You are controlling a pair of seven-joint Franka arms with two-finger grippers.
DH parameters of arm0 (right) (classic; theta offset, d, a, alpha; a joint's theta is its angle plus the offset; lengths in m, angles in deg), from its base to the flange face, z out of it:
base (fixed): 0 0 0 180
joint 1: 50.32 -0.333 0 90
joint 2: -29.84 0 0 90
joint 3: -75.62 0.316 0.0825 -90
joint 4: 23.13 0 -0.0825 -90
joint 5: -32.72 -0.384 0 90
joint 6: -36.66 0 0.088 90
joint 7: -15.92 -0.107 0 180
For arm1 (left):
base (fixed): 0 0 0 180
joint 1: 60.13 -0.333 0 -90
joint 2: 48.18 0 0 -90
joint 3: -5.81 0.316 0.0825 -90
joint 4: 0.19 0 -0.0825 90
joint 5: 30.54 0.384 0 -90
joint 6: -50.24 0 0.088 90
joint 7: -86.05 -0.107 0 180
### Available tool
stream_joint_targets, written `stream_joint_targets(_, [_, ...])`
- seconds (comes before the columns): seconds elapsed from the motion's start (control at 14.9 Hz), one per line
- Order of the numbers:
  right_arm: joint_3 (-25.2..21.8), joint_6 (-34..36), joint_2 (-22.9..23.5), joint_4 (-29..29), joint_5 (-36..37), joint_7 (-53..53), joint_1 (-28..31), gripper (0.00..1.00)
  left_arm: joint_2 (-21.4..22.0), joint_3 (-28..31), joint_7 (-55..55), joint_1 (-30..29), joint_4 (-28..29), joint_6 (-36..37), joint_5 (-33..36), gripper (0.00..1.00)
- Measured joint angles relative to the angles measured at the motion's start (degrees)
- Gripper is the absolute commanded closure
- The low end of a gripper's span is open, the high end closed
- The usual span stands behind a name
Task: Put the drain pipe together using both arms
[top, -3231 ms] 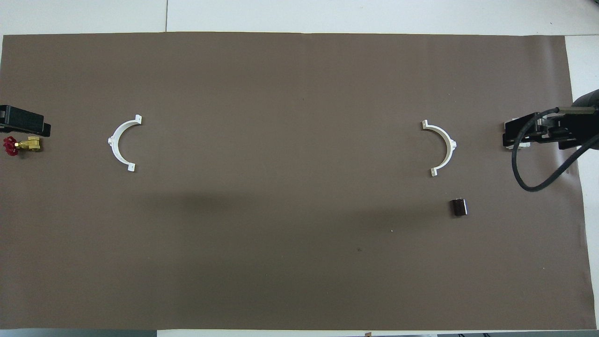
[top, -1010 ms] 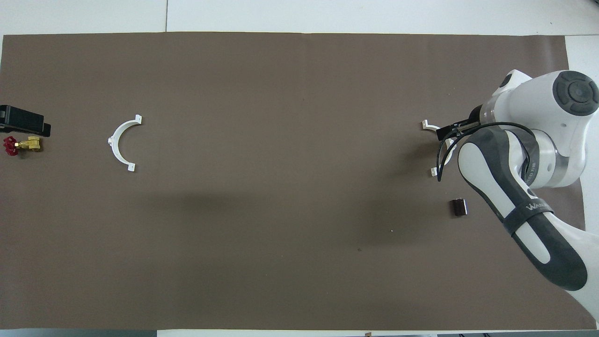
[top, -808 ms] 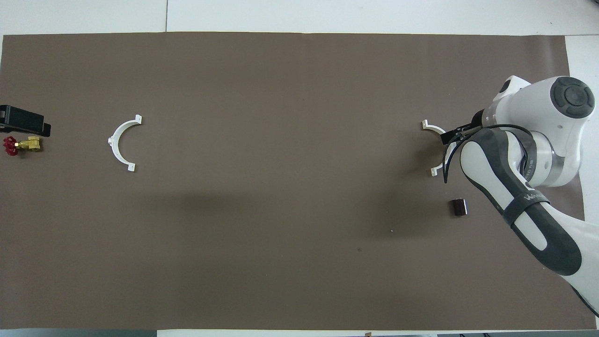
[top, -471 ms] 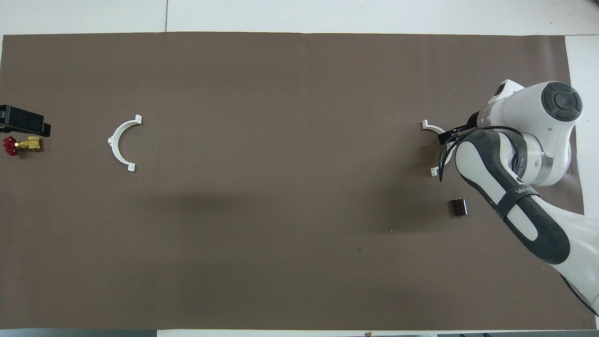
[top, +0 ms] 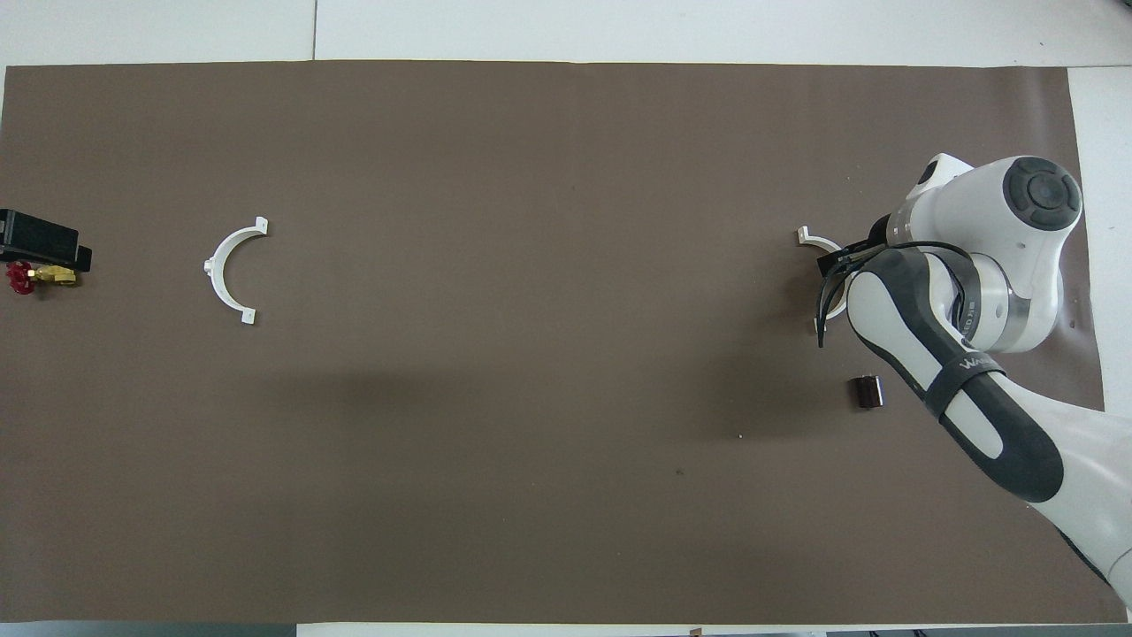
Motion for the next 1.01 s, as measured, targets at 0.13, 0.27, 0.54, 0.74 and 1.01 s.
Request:
stream_joint_targets(0.13, [0.0, 0.5, 0.0, 0.1, 0.0, 0.0, 0.0, 0.42, 0.0, 0.0, 0.0, 0.0, 0.0, 0.1, 0.0, 0.00])
stream_joint_targets(0.27, [0.0, 0.7, 0.0, 0.1, 0.0, 0.0, 0.0, 0.44, 0.0, 0.0, 0.0, 0.0, 0.4, -0.8, 0.0, 0.00])
stream_joint_targets(0.54, [0.0, 0.9, 0.0, 0.3, 0.0, 0.0, 0.0, 0.48, 0.5, 0.0, 0.0, 0.0, 4.7, -8.7, 0.0, 0.00])
stream_joint_targets(0.74, [0.0, 0.9, 0.0, 0.7, 0.0, 0.0, 0.0, 0.71, 0.5, 0.0, -0.1, 0.0, 10.4, -16.2, 0.0, 0.00])
stream_joint_targets(1.01, [0.0, 1.0, -0.3, 0.8, 0.1, 0.0, 0.0, 1.00, -0.9, 0.0, -0.6, 0.0, 16.9, -25.3, 0.0, 0.00])
